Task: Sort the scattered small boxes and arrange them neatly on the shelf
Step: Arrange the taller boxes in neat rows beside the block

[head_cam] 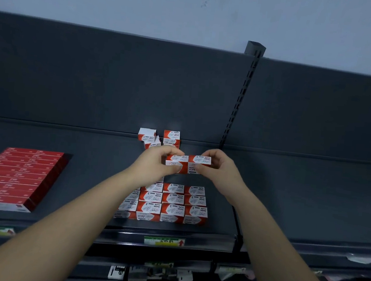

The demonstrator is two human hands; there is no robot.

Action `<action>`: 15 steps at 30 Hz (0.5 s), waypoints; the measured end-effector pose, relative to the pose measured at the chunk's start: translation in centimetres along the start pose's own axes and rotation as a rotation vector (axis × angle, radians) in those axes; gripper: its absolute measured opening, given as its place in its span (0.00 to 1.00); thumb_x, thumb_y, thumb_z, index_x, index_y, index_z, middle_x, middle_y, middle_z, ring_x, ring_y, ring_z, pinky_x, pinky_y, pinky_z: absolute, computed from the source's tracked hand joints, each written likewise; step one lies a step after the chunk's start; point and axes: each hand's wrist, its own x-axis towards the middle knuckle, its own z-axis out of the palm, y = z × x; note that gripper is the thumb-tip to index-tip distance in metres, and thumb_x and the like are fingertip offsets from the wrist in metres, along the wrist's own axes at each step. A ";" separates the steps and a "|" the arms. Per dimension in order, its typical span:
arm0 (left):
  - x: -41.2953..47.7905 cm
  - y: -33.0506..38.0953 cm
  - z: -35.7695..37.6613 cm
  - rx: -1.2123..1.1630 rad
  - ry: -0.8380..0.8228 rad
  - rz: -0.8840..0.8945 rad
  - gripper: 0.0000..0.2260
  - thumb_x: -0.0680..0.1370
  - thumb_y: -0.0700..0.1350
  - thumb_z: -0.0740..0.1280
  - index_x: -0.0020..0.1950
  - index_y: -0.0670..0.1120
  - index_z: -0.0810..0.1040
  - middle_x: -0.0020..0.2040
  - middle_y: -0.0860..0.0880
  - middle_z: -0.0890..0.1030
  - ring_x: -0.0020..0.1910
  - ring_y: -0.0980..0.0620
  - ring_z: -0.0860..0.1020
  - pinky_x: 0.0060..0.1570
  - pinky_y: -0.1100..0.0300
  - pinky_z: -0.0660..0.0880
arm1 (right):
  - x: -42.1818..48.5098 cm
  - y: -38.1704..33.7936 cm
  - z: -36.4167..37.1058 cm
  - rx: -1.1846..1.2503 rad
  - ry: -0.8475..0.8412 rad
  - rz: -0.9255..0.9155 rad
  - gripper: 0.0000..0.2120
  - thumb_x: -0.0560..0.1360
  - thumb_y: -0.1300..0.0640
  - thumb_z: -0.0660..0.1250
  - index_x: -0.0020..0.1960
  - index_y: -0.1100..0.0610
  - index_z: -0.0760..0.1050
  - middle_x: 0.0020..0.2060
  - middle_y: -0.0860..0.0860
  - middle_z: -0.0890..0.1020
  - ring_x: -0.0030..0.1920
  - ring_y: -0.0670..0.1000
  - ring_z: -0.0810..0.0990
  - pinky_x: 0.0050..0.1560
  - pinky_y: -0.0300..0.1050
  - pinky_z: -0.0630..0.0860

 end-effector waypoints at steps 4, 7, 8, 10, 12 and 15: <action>0.5 -1.5 1.0 0.100 -0.007 -0.036 0.12 0.73 0.50 0.73 0.53 0.61 0.78 0.49 0.65 0.81 0.46 0.65 0.79 0.56 0.47 0.75 | 0.5 1.3 0.4 -0.049 -0.012 0.021 0.12 0.73 0.58 0.74 0.53 0.55 0.74 0.48 0.48 0.84 0.48 0.46 0.82 0.44 0.36 0.78; 0.9 -2.3 1.7 0.147 -0.034 -0.063 0.12 0.69 0.57 0.70 0.50 0.68 0.75 0.50 0.67 0.80 0.54 0.61 0.78 0.62 0.40 0.71 | 1.0 2.2 0.5 -0.078 -0.020 0.061 0.12 0.73 0.58 0.74 0.52 0.54 0.73 0.48 0.48 0.83 0.49 0.48 0.82 0.44 0.40 0.79; 1.1 -2.5 1.9 0.163 -0.044 -0.074 0.11 0.69 0.57 0.70 0.49 0.68 0.74 0.50 0.67 0.80 0.55 0.60 0.78 0.63 0.40 0.70 | 1.2 2.5 0.5 -0.092 -0.026 0.072 0.12 0.73 0.57 0.74 0.52 0.53 0.73 0.48 0.48 0.83 0.49 0.48 0.82 0.44 0.40 0.79; 1.3 -2.8 2.3 0.204 -0.076 -0.087 0.12 0.73 0.53 0.71 0.51 0.68 0.74 0.52 0.65 0.80 0.56 0.59 0.78 0.64 0.41 0.70 | 1.3 3.2 0.4 -0.126 -0.046 0.091 0.12 0.73 0.57 0.74 0.52 0.53 0.72 0.48 0.48 0.83 0.48 0.47 0.82 0.43 0.40 0.79; 1.5 -3.2 2.6 0.234 -0.117 -0.110 0.12 0.74 0.50 0.71 0.53 0.65 0.75 0.54 0.64 0.80 0.57 0.58 0.77 0.66 0.41 0.68 | 1.4 4.0 0.3 -0.184 -0.076 0.104 0.12 0.73 0.57 0.73 0.51 0.52 0.72 0.47 0.48 0.82 0.47 0.47 0.82 0.43 0.44 0.80; 1.6 -3.7 2.7 0.292 -0.139 -0.135 0.10 0.78 0.49 0.66 0.58 0.60 0.77 0.57 0.62 0.80 0.59 0.58 0.76 0.70 0.42 0.61 | 1.5 4.9 0.1 -0.277 -0.125 0.120 0.10 0.74 0.56 0.72 0.50 0.50 0.72 0.48 0.49 0.82 0.48 0.49 0.83 0.48 0.51 0.82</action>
